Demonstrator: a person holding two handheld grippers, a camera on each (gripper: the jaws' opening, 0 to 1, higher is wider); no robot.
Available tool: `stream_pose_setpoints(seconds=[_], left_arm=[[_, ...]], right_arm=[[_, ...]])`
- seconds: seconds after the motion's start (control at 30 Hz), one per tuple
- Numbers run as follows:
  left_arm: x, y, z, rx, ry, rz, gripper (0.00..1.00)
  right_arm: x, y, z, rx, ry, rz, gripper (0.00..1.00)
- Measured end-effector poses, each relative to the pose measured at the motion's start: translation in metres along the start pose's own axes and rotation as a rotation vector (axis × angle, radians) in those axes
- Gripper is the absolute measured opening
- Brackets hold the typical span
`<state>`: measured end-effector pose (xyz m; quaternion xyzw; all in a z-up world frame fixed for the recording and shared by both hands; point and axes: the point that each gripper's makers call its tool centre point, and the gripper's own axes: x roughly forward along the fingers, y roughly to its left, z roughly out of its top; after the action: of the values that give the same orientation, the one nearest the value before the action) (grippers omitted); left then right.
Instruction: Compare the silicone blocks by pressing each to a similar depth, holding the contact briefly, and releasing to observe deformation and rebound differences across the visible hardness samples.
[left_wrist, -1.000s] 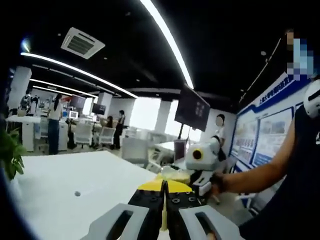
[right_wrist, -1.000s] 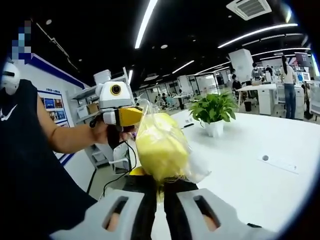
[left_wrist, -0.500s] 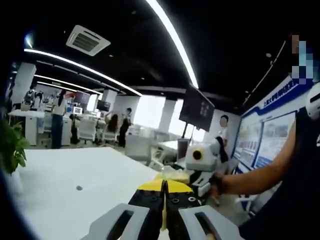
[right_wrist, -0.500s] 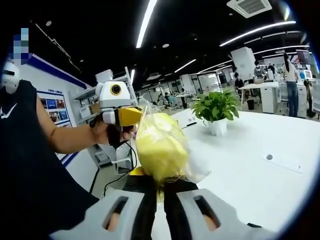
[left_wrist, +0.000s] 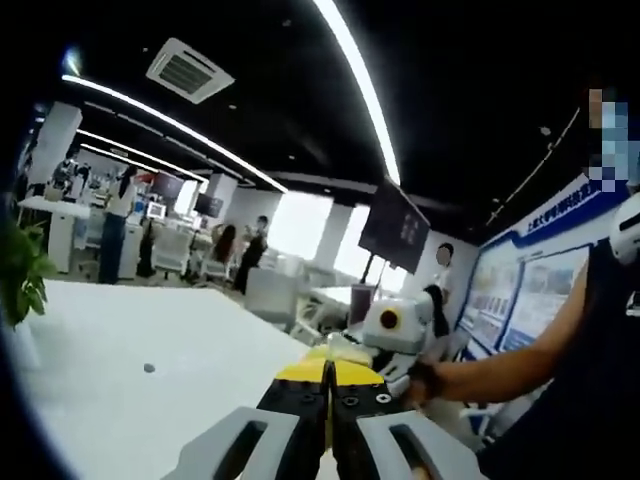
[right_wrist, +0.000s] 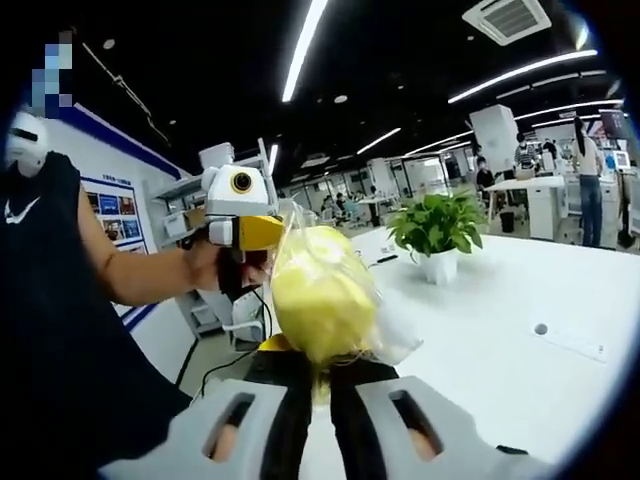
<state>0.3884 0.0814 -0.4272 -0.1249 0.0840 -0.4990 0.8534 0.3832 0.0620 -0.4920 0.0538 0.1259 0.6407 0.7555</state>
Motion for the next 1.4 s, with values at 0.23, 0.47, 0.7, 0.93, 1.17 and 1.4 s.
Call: stream_pose_setpoints(seconds=[0.23,0.47,0.7,0.93,1.17,1.4], left_arm=[[0.003,-0.002,0.005,0.006,-0.018,0.013,0.0],[0.006,0.002,0.001,-0.021,-0.03,0.039,0.0],[0.006,-0.004,-0.003,-0.04,-0.013,0.027,0.0],[0.004,-0.003,0.0,-0.039,-0.03,0.037,0.0],[0.001,-0.003,0.003,-0.047,-0.04,0.043,0.0],[-0.002,0.006,-0.004,-0.065,-0.031,0.084,0.0]], right_arm=[[-0.001,-0.003,0.005,0.003,-0.066,-0.007,0.11],[-0.005,-0.007,0.0,0.03,-0.077,-0.033,0.45],[-0.008,-0.019,-0.004,0.063,-0.094,-0.109,0.89],[-0.011,-0.023,-0.003,0.001,-0.1,-0.16,0.96],[-0.018,-0.027,-0.002,-0.008,-0.11,-0.188,0.96],[-0.039,-0.046,-0.009,-0.09,-0.074,-0.333,0.96]])
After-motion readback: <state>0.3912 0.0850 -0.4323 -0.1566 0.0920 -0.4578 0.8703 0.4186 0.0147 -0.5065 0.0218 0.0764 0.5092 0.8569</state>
